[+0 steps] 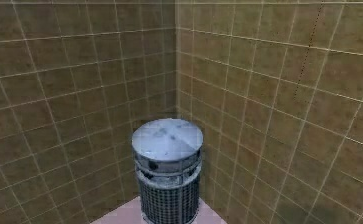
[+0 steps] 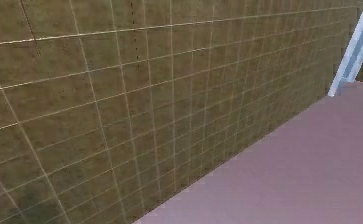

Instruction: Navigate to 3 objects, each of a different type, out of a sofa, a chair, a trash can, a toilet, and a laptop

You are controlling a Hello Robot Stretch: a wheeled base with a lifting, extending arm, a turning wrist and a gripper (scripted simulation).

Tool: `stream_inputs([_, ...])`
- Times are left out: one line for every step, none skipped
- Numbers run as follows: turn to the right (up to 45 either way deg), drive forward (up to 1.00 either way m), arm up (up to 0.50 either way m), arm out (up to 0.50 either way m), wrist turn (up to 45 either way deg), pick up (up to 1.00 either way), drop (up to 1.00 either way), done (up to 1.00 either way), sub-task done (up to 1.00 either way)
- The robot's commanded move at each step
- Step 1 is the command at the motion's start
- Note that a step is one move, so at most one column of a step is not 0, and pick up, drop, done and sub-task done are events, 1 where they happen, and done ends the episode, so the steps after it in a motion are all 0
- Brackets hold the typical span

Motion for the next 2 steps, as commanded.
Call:
stream_inputs([45.0,0.0,0.0,0.0,0.0,0.0,0.0,0.0,0.0])
stream_inputs([45.0,0.0,0.0,0.0,0.0,0.0,0.0,0.0,0.0])
